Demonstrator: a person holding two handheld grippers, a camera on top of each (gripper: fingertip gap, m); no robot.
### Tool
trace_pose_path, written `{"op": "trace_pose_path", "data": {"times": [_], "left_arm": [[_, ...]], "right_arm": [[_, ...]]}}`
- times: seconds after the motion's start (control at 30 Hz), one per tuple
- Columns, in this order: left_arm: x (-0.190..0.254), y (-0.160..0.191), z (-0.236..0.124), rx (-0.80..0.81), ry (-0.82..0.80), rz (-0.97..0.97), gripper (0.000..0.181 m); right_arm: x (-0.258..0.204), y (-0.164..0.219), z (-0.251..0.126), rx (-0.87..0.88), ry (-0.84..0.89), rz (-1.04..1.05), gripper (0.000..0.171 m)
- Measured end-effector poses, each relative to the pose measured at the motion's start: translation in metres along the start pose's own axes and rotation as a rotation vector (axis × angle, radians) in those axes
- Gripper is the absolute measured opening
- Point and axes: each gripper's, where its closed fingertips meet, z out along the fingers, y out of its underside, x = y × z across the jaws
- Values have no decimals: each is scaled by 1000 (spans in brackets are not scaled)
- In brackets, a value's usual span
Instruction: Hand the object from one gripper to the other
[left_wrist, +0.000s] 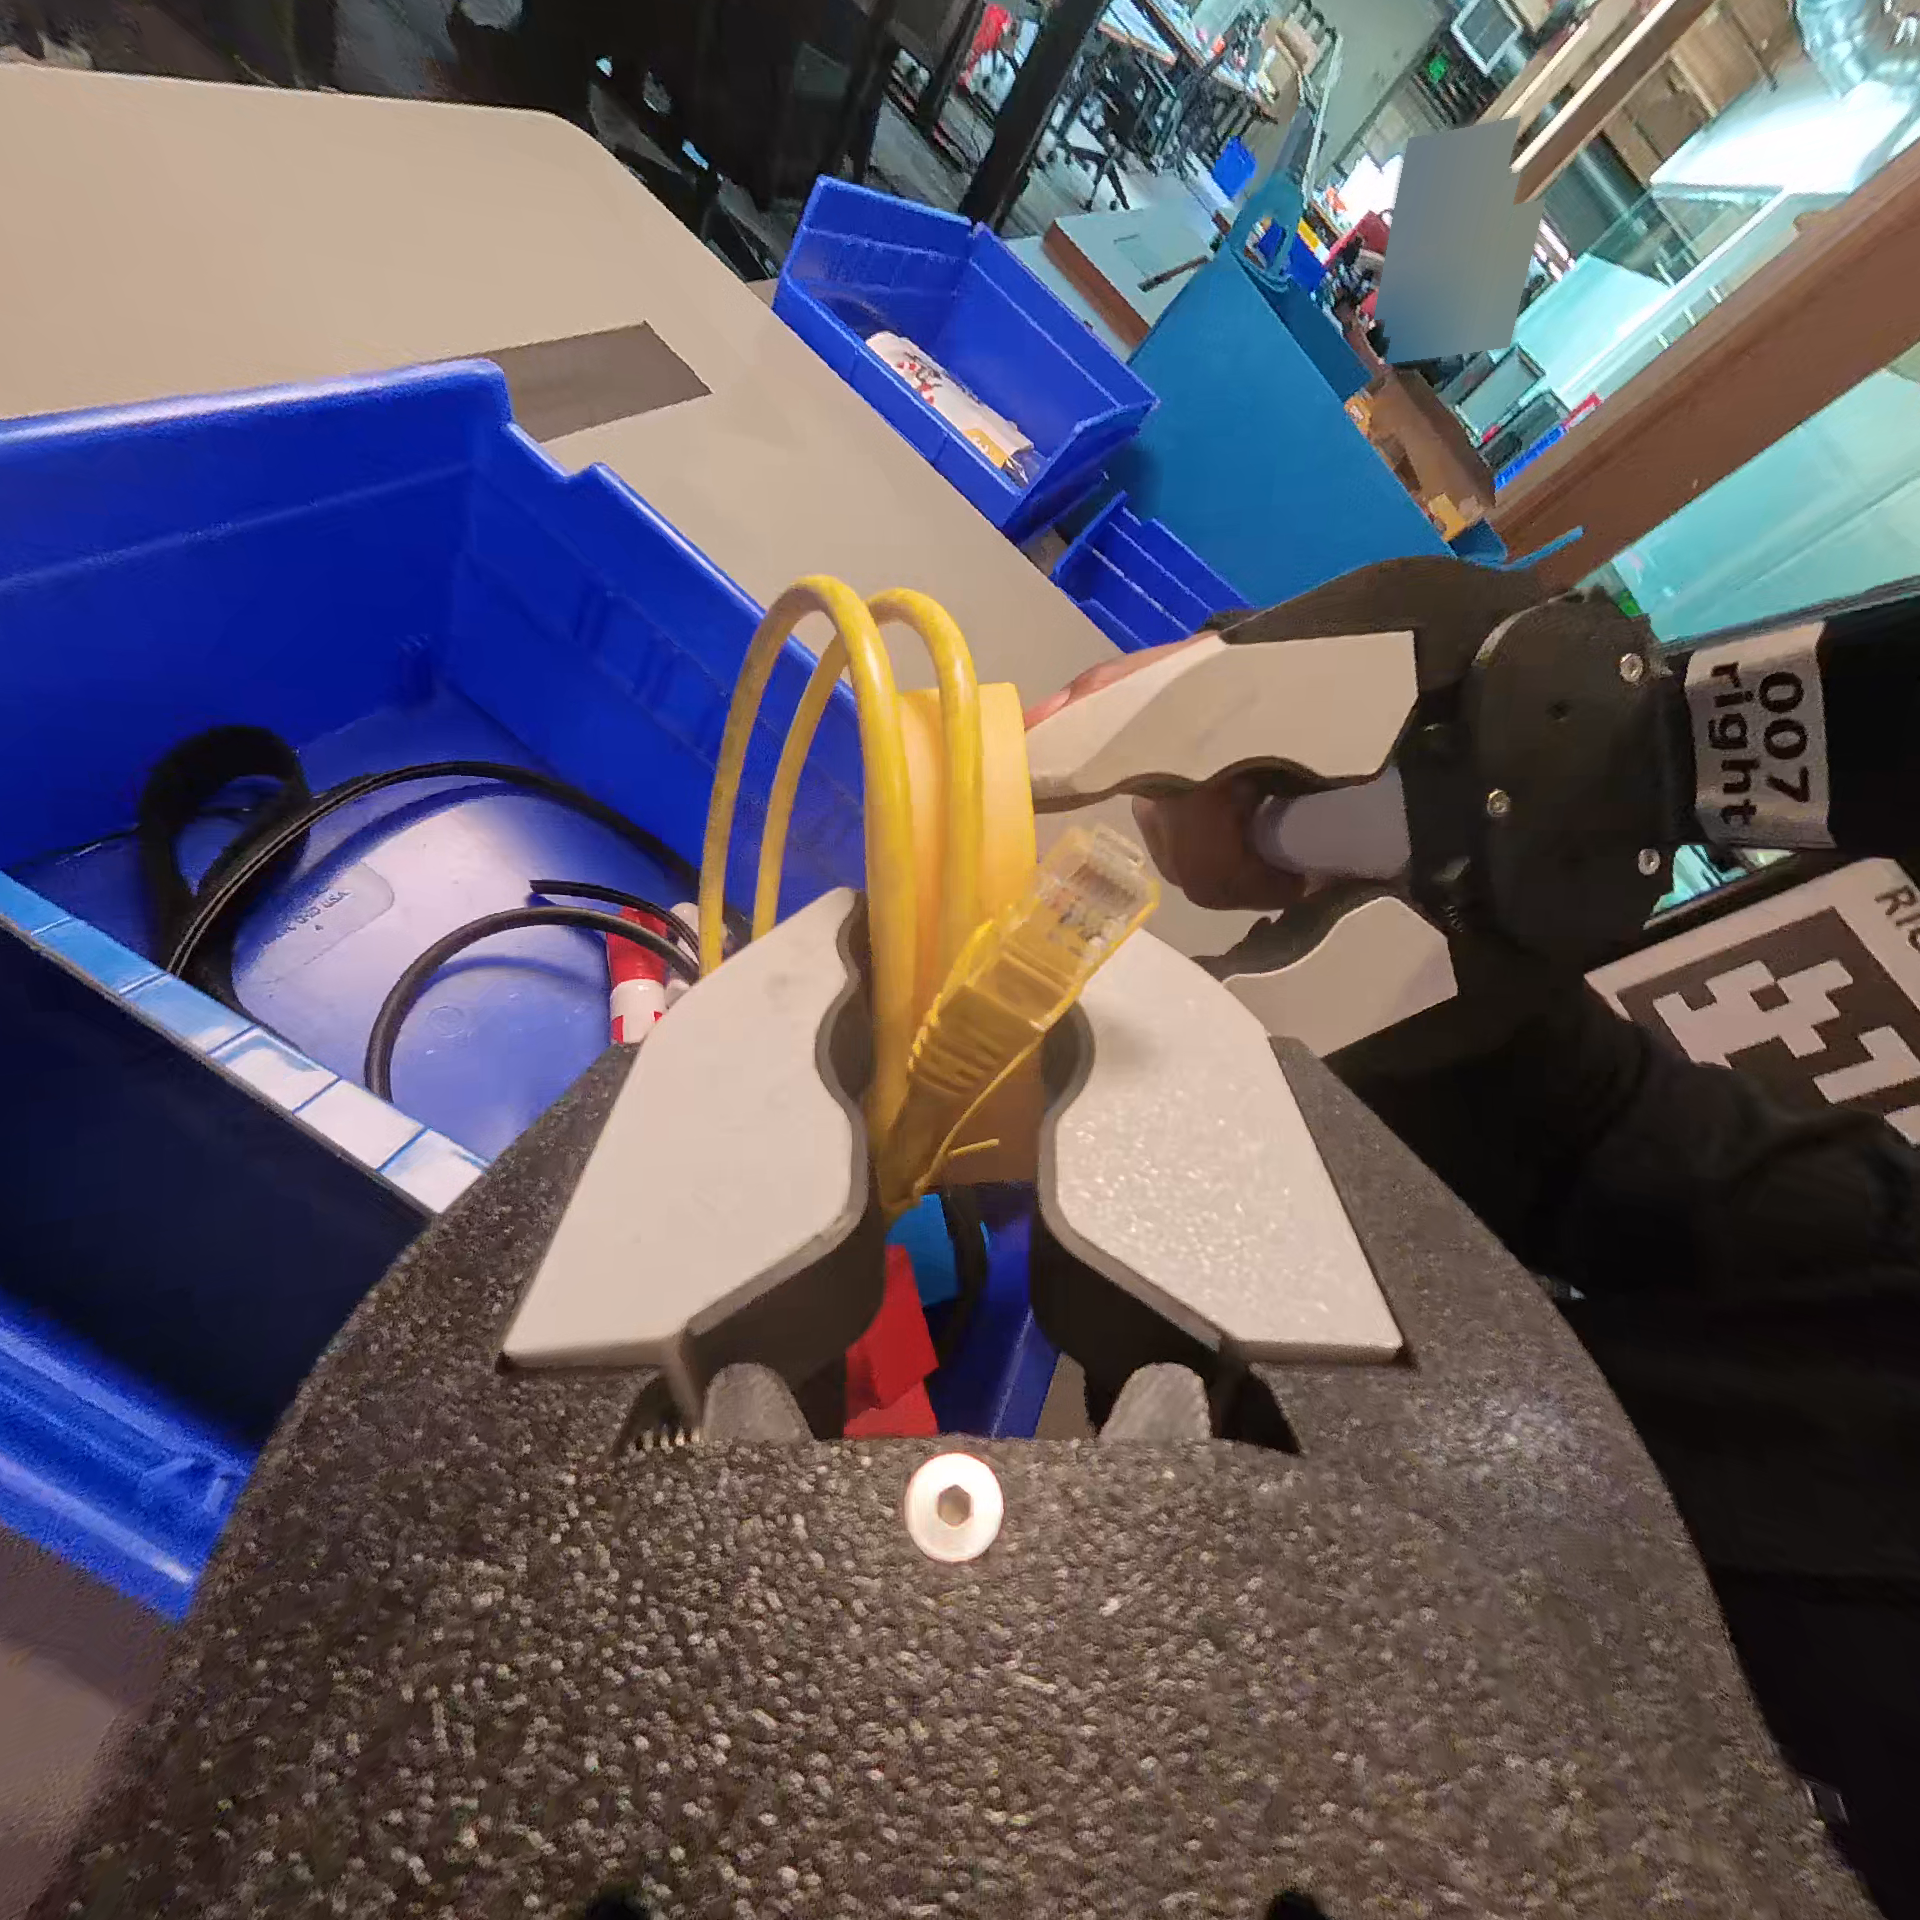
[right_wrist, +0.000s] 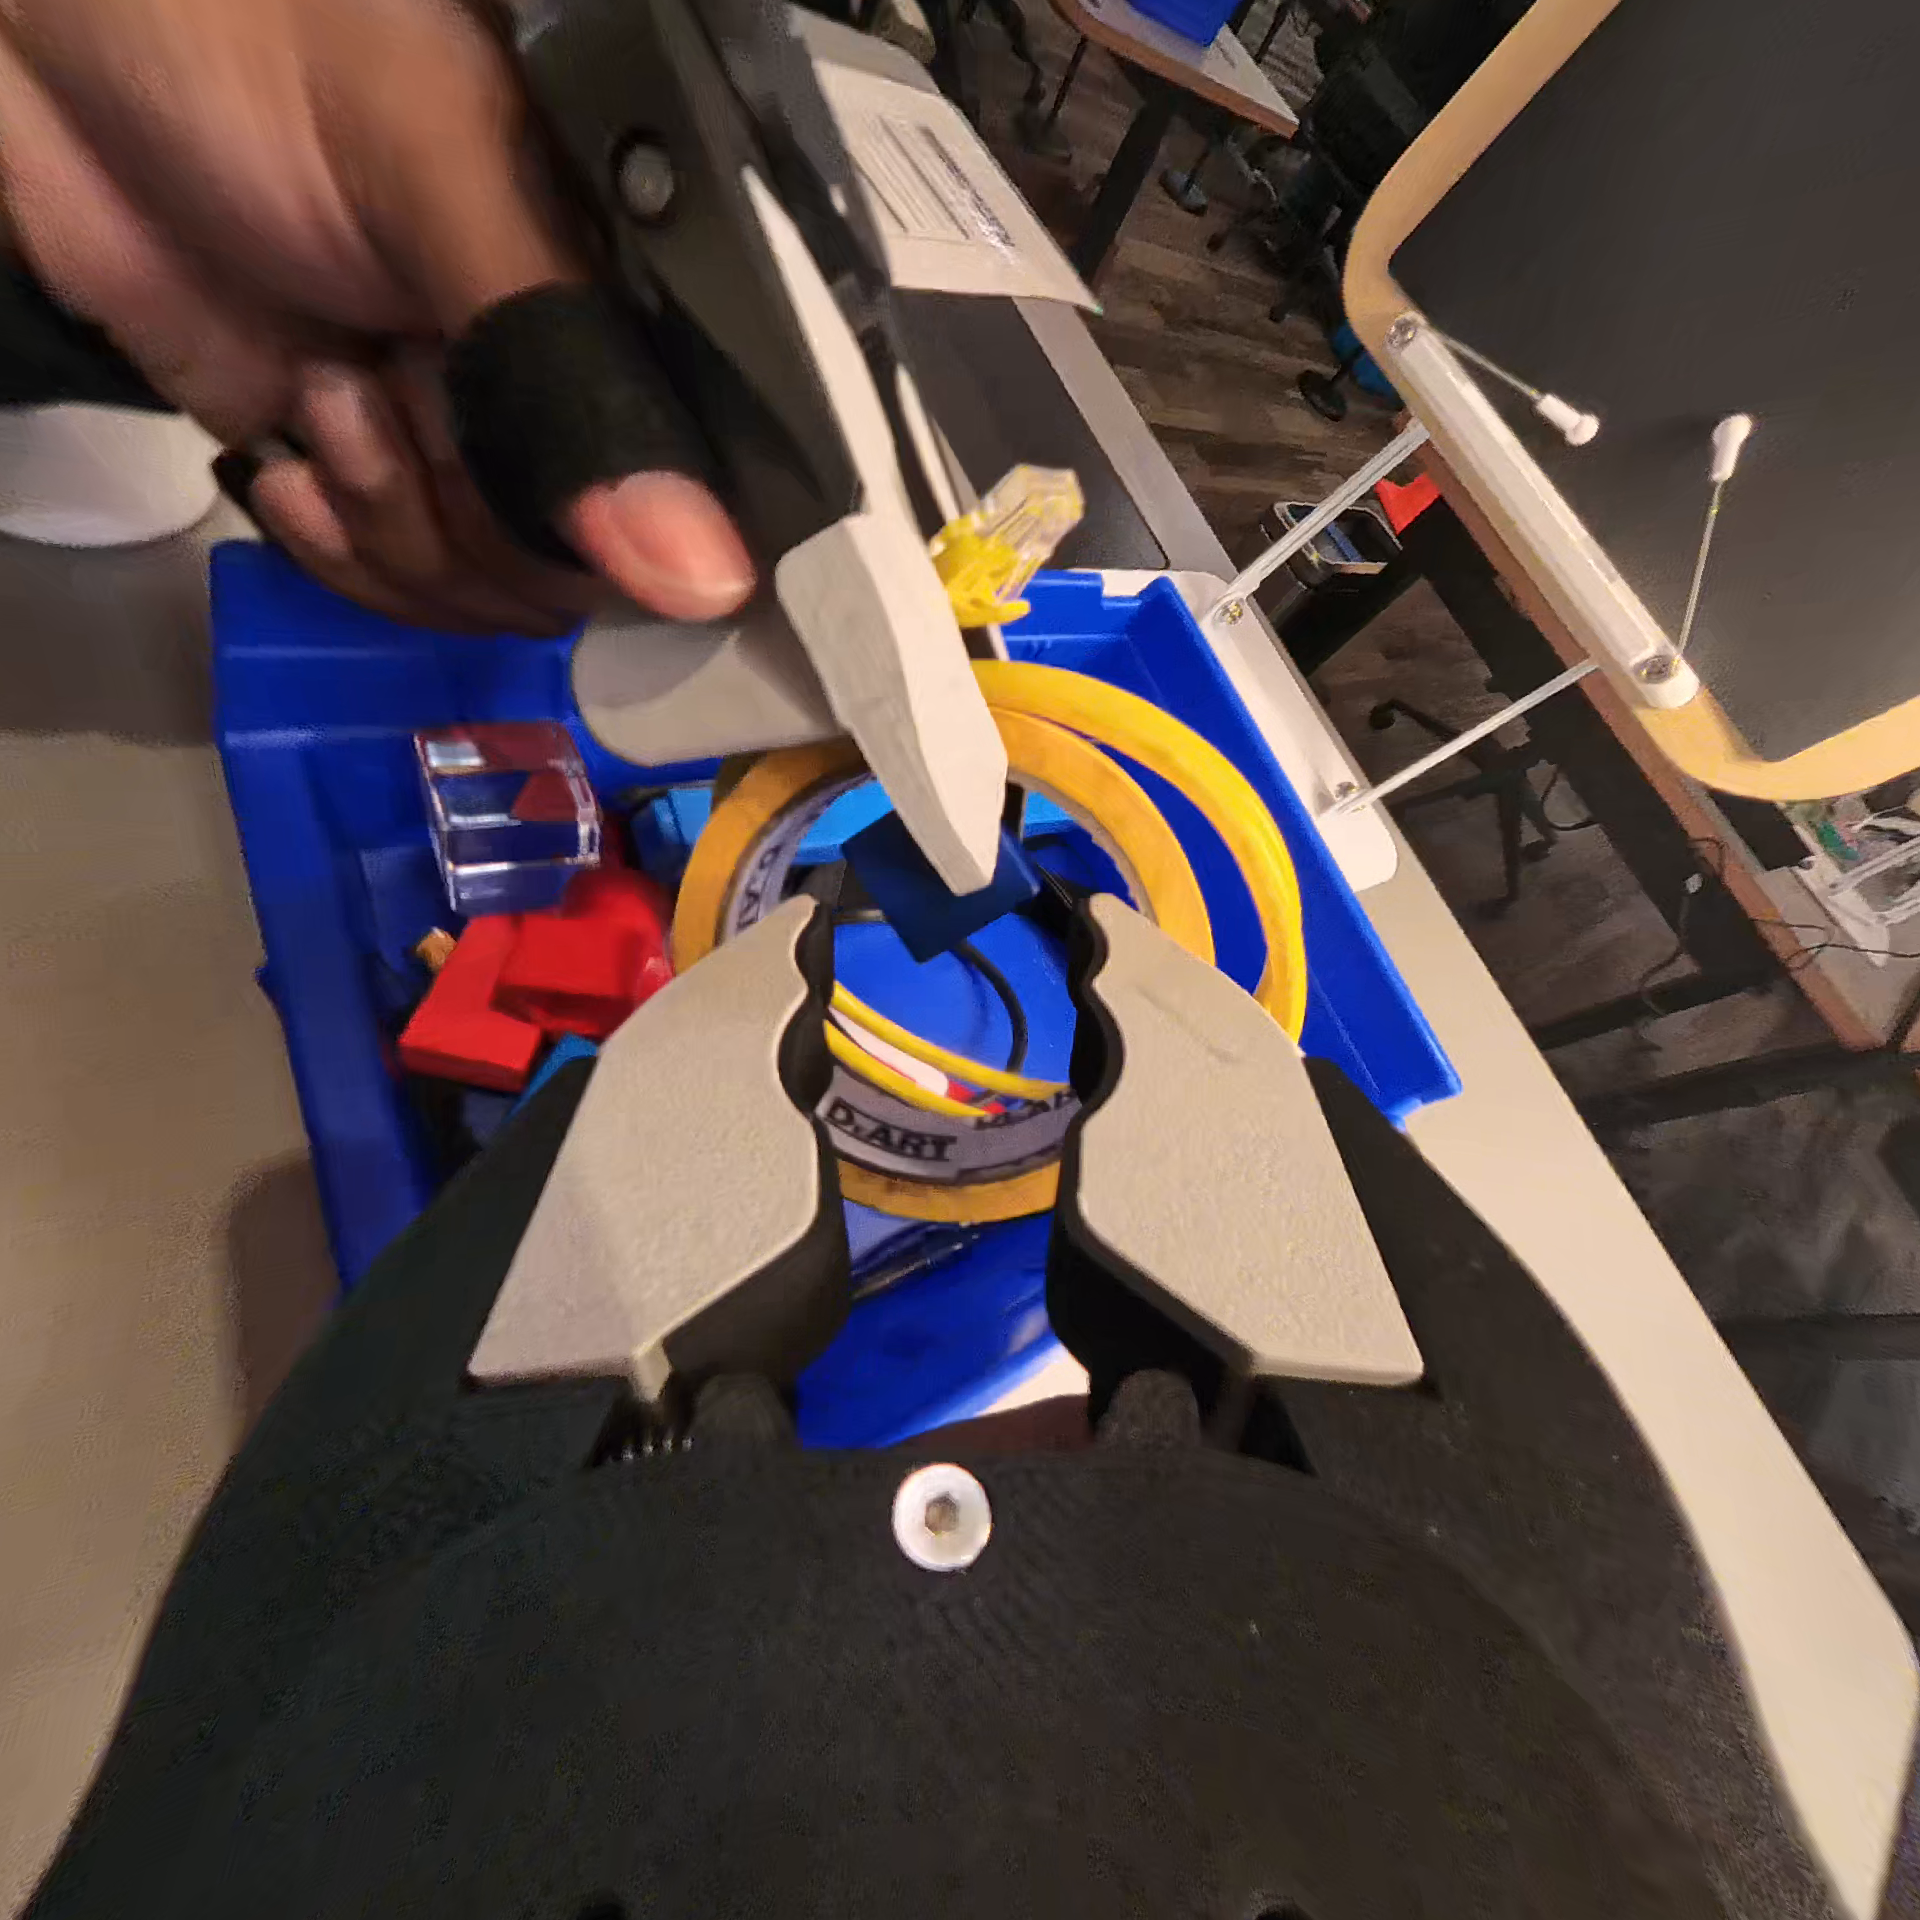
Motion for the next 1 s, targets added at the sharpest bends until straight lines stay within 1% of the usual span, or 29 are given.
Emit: {"op": "trace_pose_path", "data": {"times": [0.07, 0.17, 0.23, 0.37, 0.43, 0.53, 0.63, 0.67, 0.73, 0.83, 0.93, 1.0], "left_arm": [[-3, -4, -3, 50, -34, -26, 30], [-6, -7, -9, 105, -66, -55, 30], [-3, -5, -9, 103, -53, -57, 29], [-1, 1, -6, 67, -61, -41, 30], [-1, 2, -4, 54, -69, -42, 30], [-3, 5, -2, 35, -94, -30, 30], [-3, 5, -2, 34, -100, -28, 30], [-5, 3, -3, 41, -116, -27, 33], [-13, 0, -7, 63, -178, -24, 45], [-29, -6, -22, 89, -305, 8, 53], [-44, -7, -41, 57, -472, 100, 68], [-45, -10, -54, 65, -558, 158, 75]], "right_arm": [[3, -3, 5, -3, 37, 3, 44], [0, -1, 11, -47, 89, -63, 45], [-3, 0, 13, -70, 91, -115, 46], [-8, -5, 15, -32, 76, -185, 45], [-9, -4, 17, -13, 72, -226, 39], [-5, -2, 18, -8, 116, -261, 31], [-3, 0, 18, -6, 126, -273, 30], [-3, 1, 18, -15, 127, -274, 30], [-2, 7, 18, -45, 114, -266, 30], [-2, 13, 17, -75, 102, -252, 30], [-1, 12, 15, -73, 104, -221, 30], [-1, 10, 12, -65, 113, -203, 30]]}}
